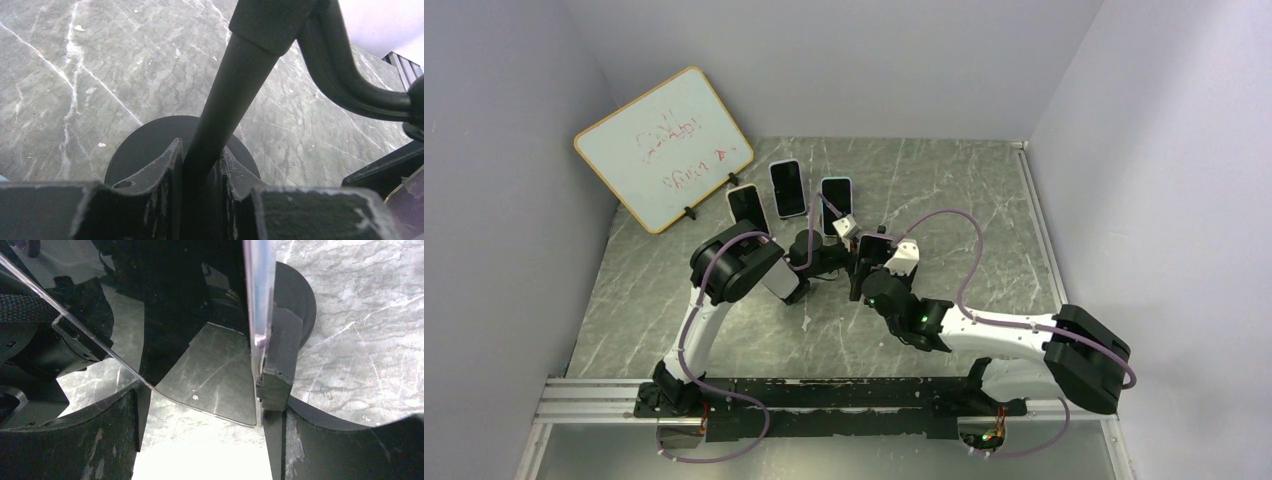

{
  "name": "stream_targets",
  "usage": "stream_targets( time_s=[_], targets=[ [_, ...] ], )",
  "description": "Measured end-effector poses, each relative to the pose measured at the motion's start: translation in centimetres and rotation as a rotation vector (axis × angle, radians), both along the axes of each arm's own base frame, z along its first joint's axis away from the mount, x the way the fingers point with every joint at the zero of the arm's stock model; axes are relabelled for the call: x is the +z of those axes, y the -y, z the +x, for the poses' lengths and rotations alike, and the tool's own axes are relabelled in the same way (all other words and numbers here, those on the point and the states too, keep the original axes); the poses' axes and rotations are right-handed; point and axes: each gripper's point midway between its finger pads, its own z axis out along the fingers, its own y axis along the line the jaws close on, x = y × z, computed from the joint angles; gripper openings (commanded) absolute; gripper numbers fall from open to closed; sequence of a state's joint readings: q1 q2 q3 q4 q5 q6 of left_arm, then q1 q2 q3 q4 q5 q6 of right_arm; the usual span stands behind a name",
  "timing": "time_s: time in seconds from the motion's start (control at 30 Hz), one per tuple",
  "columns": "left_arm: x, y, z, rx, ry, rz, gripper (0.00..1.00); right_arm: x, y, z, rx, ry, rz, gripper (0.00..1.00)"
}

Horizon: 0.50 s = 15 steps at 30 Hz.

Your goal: Place the phone on the phone stand

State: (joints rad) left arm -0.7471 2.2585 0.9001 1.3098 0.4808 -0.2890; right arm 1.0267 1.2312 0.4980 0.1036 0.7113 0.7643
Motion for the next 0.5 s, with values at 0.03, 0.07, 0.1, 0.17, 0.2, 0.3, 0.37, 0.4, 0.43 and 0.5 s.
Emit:
stream_targets(
  time_s=[0.03, 0.07, 0.1, 0.17, 0.2, 0.3, 0.37, 0.4, 0.43, 0.5],
  targets=[
    [0.0, 0.0, 0.0, 0.0, 0.0, -0.001, 0.05, 0.0, 0.0, 0.0, -0.001, -0.001, 0.001, 0.52],
    [0.0, 0.0, 0.0, 0.0, -0.001, -0.001, 0.05, 0.0, 0.0, 0.0, -0.002, -0.001, 0.0, 0.52],
    [0.0, 0.0, 0.0, -0.001, -0.001, -0.001, 0.05, -0.1, -0.1, 0.0, -0.001, -0.002, -0.001, 0.53],
    [0.0, 0.0, 0.0, -0.003, -0.001, -0.001, 0.05, -0.1, 0.0, 0.0, 0.002, -0.001, -0.008, 0.53],
    [0.0, 0.1, -0.1, -0.005, -0.001, 0.0, 0.05, -0.1, 0.0, 0.0, 0.004, 0.001, -0.014, 0.53],
    [0.0, 0.2, -0.1, -0.016, -0.001, 0.003, 0.05, -0.2, 0.3, 0.0, 0.013, 0.007, -0.046, 0.53],
    [0.0, 0.2, -0.1, -0.027, 0.002, 0.008, 0.05, -0.2, 0.5, 0.0, 0.015, 0.007, -0.067, 0.53],
    [0.0, 0.3, -0.1, -0.035, 0.004, 0.011, 0.05, -0.2, 0.6, 0.0, 0.015, 0.007, -0.074, 0.53],
    [-0.1, 0.4, -0.1, -0.043, 0.005, 0.016, 0.05, -0.2, 0.7, 0.0, 0.016, 0.005, -0.078, 0.53],
    [-0.1, 0.6, -0.2, -0.064, 0.011, 0.026, 0.05, -0.2, 1.0, -0.1, 0.015, 0.004, -0.086, 0.53]
  ],
)
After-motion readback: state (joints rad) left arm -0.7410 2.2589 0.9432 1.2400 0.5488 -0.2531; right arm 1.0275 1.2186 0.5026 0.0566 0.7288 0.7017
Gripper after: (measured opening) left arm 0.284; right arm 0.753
